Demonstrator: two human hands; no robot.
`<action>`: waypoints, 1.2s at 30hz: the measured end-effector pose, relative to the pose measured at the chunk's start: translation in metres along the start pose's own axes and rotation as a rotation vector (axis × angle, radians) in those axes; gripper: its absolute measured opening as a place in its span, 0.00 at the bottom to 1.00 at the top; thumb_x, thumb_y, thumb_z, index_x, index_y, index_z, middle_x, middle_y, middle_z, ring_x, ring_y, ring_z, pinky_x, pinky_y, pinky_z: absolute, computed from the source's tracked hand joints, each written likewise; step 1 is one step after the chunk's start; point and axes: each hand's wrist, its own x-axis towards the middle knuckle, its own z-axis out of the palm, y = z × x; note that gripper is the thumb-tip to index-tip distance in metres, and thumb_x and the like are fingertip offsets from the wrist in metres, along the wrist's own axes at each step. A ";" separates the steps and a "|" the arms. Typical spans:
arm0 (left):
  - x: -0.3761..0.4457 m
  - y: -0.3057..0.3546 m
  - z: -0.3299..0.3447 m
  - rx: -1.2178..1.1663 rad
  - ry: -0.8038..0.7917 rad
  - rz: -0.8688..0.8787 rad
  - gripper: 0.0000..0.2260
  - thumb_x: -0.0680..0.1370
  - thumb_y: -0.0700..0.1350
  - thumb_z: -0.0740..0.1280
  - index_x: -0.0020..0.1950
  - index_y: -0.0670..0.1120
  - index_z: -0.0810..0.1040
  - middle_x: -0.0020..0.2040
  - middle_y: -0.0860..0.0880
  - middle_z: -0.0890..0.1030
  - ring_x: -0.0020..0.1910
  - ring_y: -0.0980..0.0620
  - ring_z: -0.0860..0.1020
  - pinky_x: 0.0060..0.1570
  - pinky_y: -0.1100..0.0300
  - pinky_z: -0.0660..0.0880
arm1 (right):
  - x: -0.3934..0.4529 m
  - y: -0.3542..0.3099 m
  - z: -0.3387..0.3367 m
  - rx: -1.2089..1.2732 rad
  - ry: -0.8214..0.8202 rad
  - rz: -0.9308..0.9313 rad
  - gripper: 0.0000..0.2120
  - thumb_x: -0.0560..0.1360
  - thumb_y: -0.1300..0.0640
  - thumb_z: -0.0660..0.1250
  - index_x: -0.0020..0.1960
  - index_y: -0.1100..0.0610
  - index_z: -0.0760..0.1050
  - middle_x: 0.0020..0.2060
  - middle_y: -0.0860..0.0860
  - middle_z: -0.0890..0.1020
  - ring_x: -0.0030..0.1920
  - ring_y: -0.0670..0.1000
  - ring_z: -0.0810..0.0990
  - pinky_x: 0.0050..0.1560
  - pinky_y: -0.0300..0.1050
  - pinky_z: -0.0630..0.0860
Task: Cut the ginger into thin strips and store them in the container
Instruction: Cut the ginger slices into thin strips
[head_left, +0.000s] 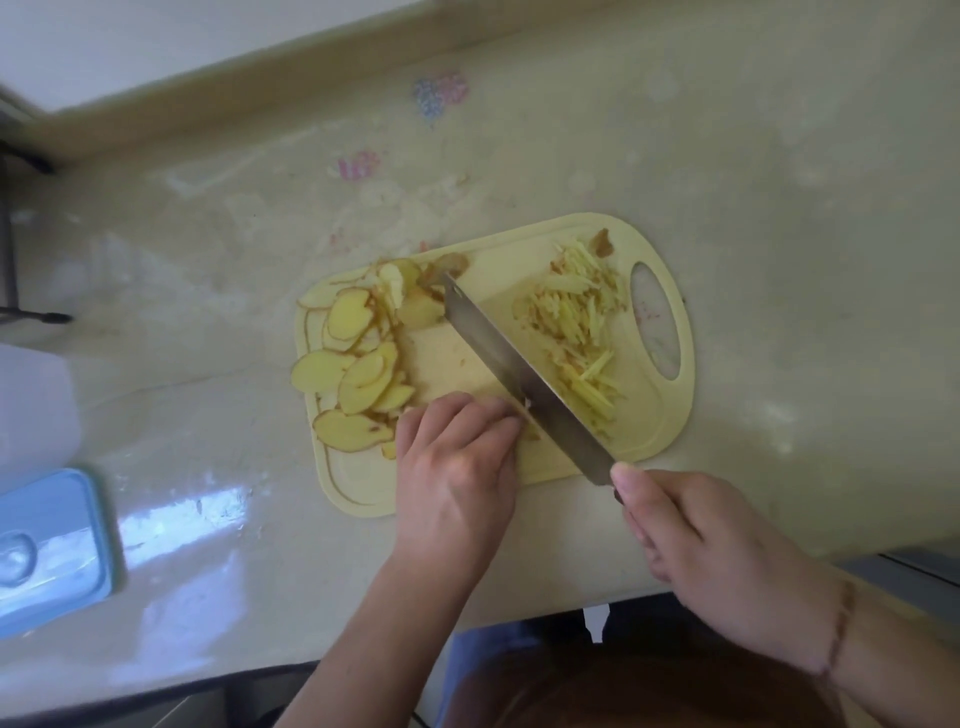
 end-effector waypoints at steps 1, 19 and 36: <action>-0.002 -0.001 0.000 -0.005 -0.001 -0.003 0.07 0.73 0.36 0.73 0.47 0.46 0.87 0.50 0.53 0.85 0.50 0.46 0.80 0.53 0.54 0.68 | -0.002 0.001 -0.005 0.009 0.006 0.010 0.33 0.70 0.25 0.47 0.32 0.56 0.62 0.22 0.48 0.63 0.23 0.45 0.61 0.28 0.40 0.61; -0.003 0.000 -0.011 -0.042 0.140 -0.331 0.09 0.67 0.32 0.64 0.36 0.45 0.79 0.39 0.52 0.80 0.39 0.48 0.79 0.67 0.46 0.71 | -0.021 0.010 -0.059 -0.080 -0.303 0.109 0.25 0.76 0.35 0.52 0.34 0.55 0.67 0.20 0.47 0.68 0.20 0.45 0.66 0.25 0.36 0.63; 0.004 0.037 -0.022 -0.206 0.416 -0.562 0.11 0.69 0.31 0.63 0.41 0.43 0.82 0.45 0.53 0.80 0.46 0.54 0.78 0.48 0.61 0.74 | 0.010 -0.004 -0.113 -0.571 -0.208 -0.340 0.34 0.69 0.22 0.43 0.33 0.53 0.64 0.25 0.47 0.69 0.28 0.47 0.69 0.32 0.41 0.64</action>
